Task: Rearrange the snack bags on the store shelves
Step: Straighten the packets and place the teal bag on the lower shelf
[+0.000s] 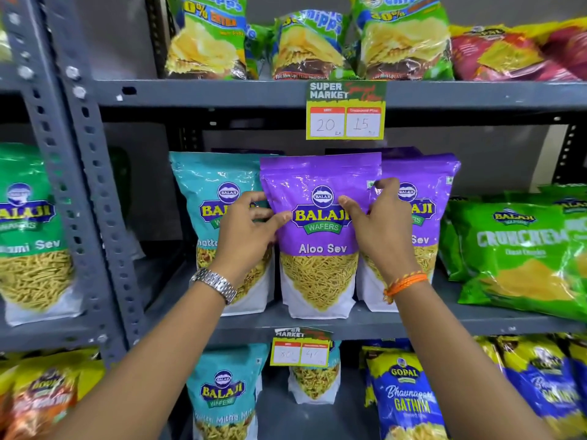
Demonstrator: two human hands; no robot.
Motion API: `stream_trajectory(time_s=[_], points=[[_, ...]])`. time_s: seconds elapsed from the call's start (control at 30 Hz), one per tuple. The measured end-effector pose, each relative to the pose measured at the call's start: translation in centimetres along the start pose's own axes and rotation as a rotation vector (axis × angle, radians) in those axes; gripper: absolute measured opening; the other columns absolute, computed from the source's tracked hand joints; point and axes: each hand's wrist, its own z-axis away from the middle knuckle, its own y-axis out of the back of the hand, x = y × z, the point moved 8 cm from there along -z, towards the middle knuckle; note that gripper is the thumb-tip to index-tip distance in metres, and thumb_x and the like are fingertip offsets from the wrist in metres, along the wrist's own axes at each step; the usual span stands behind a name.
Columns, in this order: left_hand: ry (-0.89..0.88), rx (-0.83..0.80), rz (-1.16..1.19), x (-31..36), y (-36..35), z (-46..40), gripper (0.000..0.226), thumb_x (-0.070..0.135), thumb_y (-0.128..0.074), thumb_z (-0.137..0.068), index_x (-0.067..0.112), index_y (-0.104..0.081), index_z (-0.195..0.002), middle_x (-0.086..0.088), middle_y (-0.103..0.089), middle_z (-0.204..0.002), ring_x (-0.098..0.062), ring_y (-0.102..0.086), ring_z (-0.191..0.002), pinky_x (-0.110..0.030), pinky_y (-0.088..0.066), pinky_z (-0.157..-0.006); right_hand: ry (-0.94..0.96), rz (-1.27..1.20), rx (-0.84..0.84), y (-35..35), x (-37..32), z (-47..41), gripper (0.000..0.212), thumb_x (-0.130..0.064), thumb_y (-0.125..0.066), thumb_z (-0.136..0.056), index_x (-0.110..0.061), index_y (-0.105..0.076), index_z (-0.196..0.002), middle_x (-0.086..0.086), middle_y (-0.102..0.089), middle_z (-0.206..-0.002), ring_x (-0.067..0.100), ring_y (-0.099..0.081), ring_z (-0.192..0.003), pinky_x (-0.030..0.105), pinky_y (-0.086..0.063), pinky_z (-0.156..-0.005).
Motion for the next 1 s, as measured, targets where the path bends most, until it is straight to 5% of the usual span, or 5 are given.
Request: stream_trajectory(time_s=[0.23, 0.37, 0.6, 0.77, 1.0], points=[[-0.191, 0.304, -0.102, 0.6, 7.9, 3.8, 0.021, 0.012, -0.077, -0.087, 0.020, -0.066, -0.104, 0.000, -0.075, -0.093, -0.014, -0.072, -0.086, -0.033, -0.059, -0.084, 0.141, 0.116, 0.180, 3.7, -3.3, 4.1, 0.047, -0.043, -0.070, -0.091, -0.012, -0.053, -0.122, 0.001, -0.070, -0.074, 0.035, -0.068, -0.083, 0.037, -0.041, -0.066], [-0.201, 0.475, -0.286, -2.6, 10.7, 4.9, 0.030, 0.017, -0.075, -0.085, 0.018, -0.062, -0.112, -0.002, -0.064, -0.113, -0.024, -0.064, -0.106, -0.047, -0.056, -0.097, 0.128, -0.146, -0.191, -4.2, -4.2, 10.3, 0.041, -0.037, -0.077, -0.084, -0.018, -0.058, -0.115, -0.003, -0.072, -0.088, 0.023, -0.073, -0.084, 0.044, -0.058, -0.079], [0.271, 0.080, -0.191, -10.7, 9.8, 3.4, 0.075, 0.054, -0.077, -0.065, 0.031, -0.043, -0.128, 0.004, -0.067, -0.120, -0.023, -0.065, -0.117, -0.049, -0.051, -0.106, 0.144, -0.114, -0.520, -15.5, -3.0, 15.6, 0.077, -0.023, -0.058, -0.098, -0.008, -0.013, -0.159, 0.013, -0.024, -0.166, 0.028, -0.018, -0.156, 0.038, -0.018, -0.129], [0.276, -0.071, -0.053, -11.6, 9.1, 3.5, 0.083, 0.059, -0.080, -0.064, 0.028, -0.044, -0.132, 0.009, -0.066, -0.122, -0.018, -0.064, -0.121, -0.044, -0.051, -0.108, 0.064, -0.170, -0.471, -16.9, -2.6, 14.8, 0.080, 0.000, -0.057, -0.089, -0.006, -0.016, -0.157, 0.012, -0.030, -0.161, 0.024, -0.026, -0.152, 0.022, -0.016, -0.124], [0.146, 0.048, -0.191, -11.4, 11.5, 4.9, 0.056, 0.038, -0.073, -0.091, 0.022, -0.049, -0.139, 0.002, -0.068, -0.126, -0.015, -0.065, -0.115, -0.048, -0.054, -0.104, 0.003, -0.199, -0.481, -18.3, -1.7, 14.2, 0.070, -0.014, -0.066, -0.092, -0.012, -0.030, -0.153, 0.011, -0.045, -0.153, 0.025, -0.037, -0.147, 0.041, -0.033, -0.123]])
